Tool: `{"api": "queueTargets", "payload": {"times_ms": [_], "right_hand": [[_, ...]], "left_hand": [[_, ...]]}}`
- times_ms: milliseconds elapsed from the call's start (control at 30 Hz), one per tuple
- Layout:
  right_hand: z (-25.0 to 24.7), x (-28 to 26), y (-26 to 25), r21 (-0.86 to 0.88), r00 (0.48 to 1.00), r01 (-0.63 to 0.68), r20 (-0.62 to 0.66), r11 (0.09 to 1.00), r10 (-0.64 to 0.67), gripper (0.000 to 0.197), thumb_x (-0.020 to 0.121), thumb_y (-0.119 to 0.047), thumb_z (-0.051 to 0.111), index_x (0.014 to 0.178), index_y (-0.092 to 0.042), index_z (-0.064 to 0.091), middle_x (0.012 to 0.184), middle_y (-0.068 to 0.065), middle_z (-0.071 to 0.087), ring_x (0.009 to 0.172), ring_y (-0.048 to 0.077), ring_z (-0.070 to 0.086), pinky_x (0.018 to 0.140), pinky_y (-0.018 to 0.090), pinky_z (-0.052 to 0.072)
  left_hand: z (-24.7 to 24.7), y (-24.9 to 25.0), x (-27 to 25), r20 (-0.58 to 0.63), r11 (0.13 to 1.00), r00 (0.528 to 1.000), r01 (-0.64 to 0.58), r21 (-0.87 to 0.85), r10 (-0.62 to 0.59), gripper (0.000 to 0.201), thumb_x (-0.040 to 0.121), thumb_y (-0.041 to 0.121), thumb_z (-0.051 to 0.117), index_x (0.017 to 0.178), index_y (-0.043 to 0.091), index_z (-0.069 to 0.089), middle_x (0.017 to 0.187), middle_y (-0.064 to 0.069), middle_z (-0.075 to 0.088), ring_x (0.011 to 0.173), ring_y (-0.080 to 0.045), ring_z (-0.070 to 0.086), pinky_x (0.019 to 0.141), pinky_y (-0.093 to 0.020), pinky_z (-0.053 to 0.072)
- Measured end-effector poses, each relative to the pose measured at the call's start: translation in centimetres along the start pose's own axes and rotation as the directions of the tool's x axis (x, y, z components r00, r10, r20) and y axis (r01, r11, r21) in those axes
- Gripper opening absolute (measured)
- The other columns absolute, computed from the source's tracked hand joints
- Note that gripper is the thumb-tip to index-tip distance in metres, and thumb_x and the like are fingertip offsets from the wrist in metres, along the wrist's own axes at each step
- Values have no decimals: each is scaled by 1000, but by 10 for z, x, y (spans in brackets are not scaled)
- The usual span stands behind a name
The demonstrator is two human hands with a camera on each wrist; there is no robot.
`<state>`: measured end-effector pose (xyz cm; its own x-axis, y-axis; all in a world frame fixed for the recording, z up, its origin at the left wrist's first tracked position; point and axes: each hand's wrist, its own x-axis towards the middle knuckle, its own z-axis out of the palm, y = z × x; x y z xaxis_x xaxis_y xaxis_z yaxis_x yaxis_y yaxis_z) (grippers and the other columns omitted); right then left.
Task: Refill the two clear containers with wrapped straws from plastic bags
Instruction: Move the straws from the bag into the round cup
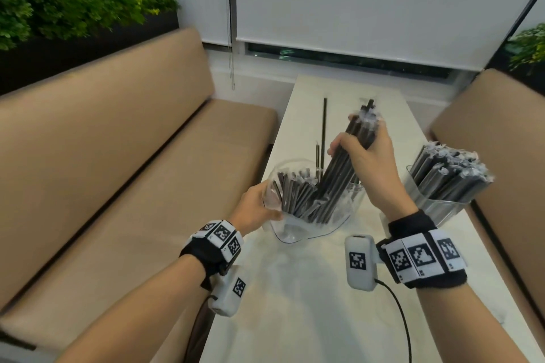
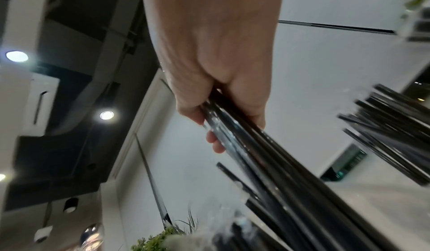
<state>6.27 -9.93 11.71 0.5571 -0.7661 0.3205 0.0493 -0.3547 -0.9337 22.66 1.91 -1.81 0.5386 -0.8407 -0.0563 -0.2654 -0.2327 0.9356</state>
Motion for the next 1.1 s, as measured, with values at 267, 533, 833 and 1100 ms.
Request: {"api": "queueTargets", "payload": {"times_ms": [267, 533, 833, 1100], "right_hand": [[6, 5, 23, 6, 969, -246, 0, 969, 246, 17, 89, -15, 68, 96, 0, 67, 64, 4, 56, 59, 17, 55, 64, 25, 49], [-19, 33, -30, 130, 986, -165, -8, 978, 168, 6, 93, -12, 61, 94, -7, 62, 89, 11, 69, 88, 24, 70, 91, 46, 57], [-77, 74, -120, 188, 962, 182, -236, 965, -136, 10, 89, -19, 62, 94, -13, 55, 79, 1, 70, 84, 20, 74, 77, 33, 60], [-40, 92, 12, -51, 954, -58, -297, 997, 40, 13, 89, -18, 63, 98, -8, 66, 79, 0, 71, 70, 12, 70, 86, 42, 59]], "left_hand": [[1, -3, -5, 34, 1000, 999, -24, 15, 24, 61, 60, 2, 83, 114, 24, 67, 116, 8, 72, 115, -13, 63, 101, -36, 49], [0, -21, 12, 81, 995, 996, 49, -86, -43, 70, 47, 28, 88, 111, 18, 63, 115, -5, 72, 114, -28, 64, 101, -52, 48], [-9, 10, -9, 79, 990, 996, 46, -130, -36, 43, 72, -17, 74, 79, 21, 57, 76, 9, 64, 73, -2, 64, 64, -8, 49], [-9, 7, -12, 84, 989, 996, 5, -149, 8, 49, 72, -14, 75, 94, 27, 60, 86, 15, 68, 79, 4, 65, 70, -8, 50]]}}
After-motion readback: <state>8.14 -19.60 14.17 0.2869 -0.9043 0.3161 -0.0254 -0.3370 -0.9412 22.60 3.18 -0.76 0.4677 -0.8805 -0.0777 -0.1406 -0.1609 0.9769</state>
